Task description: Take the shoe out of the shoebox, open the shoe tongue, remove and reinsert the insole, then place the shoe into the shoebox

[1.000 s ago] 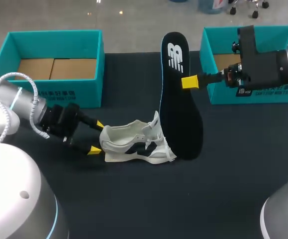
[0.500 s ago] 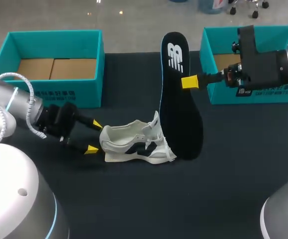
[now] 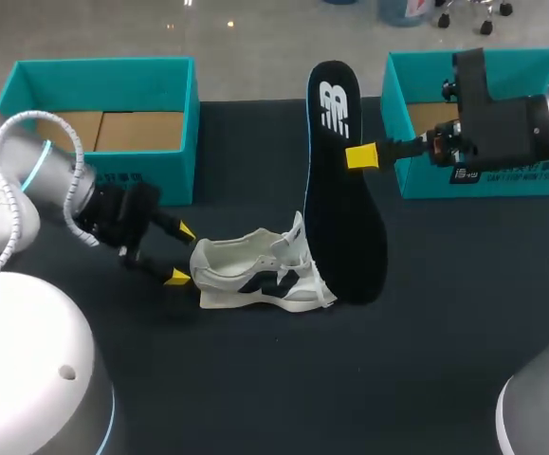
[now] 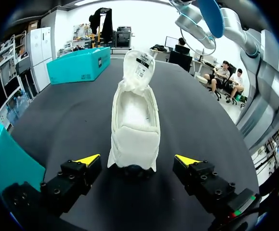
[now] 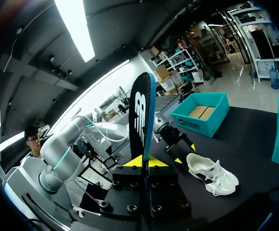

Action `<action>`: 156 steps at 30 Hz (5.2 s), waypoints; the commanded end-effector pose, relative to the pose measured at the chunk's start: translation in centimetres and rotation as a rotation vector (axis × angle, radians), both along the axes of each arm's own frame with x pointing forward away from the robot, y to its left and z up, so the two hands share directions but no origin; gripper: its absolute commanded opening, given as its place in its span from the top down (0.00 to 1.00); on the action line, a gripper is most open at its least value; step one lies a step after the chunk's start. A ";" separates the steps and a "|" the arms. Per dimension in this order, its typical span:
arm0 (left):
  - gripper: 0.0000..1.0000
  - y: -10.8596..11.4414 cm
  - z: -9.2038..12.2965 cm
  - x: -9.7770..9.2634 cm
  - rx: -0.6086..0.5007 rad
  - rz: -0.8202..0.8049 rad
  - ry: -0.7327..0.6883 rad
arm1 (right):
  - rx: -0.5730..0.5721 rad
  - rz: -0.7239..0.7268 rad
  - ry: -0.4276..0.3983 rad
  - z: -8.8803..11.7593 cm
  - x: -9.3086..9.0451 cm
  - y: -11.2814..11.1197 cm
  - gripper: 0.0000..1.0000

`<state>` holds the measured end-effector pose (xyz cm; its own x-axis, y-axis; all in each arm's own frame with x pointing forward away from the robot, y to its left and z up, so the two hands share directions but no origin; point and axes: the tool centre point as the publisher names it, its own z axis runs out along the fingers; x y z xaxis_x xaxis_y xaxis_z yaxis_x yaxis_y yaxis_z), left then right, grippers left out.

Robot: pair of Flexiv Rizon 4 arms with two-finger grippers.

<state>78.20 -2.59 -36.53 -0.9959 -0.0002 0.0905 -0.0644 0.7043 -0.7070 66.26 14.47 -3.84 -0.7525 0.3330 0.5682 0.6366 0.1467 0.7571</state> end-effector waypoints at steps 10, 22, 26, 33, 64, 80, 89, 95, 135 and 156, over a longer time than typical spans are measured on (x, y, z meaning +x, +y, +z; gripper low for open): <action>0.00 -1.0 2.9 0.0 0.366 -0.018 0.024 | 0.000 0.001 0.001 -0.1 0.2 0.2 1.00; 0.00 -2.2 3.3 0.0 0.612 -0.007 0.033 | 0.000 0.001 0.001 -0.1 0.2 0.2 1.00; 0.00 -2.4 3.3 0.0 0.658 -0.011 -0.013 | 0.000 0.001 0.001 -0.1 0.2 0.2 1.00; 0.00 -2.8 3.3 -0.1 0.710 -0.040 -0.093 | 0.000 0.001 0.001 -0.1 0.2 0.2 1.00; 0.00 -3.5 3.0 -0.1 0.721 -0.051 -0.110 | 0.000 0.001 0.001 -0.1 0.2 0.2 1.00; 0.00 -3.6 3.1 -0.2 0.760 -0.046 -0.094 | 0.000 0.001 0.001 -0.1 0.2 0.2 1.00; 0.00 -5.0 4.2 0.9 0.728 -0.072 -0.124 | 0.000 0.001 0.001 -0.1 0.2 0.2 1.00; 0.00 -6.5 4.1 2.6 0.701 -0.093 -0.146 | 0.000 0.001 0.001 -0.1 0.2 0.2 1.00; 0.81 -12.7 -2.3 4.3 0.657 -0.104 -0.077 | 0.000 0.001 0.001 -0.1 0.2 0.2 1.00; 1.00 -12.1 -2.6 2.3 0.643 -0.102 -0.069 | 0.000 0.001 0.001 -0.1 0.2 0.2 1.00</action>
<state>80.68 -14.98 -38.99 -0.9973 0.0603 0.0419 0.0539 0.9887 -0.1402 66.26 14.48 -3.84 -0.7524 0.3331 0.5682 0.6366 0.1467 0.7571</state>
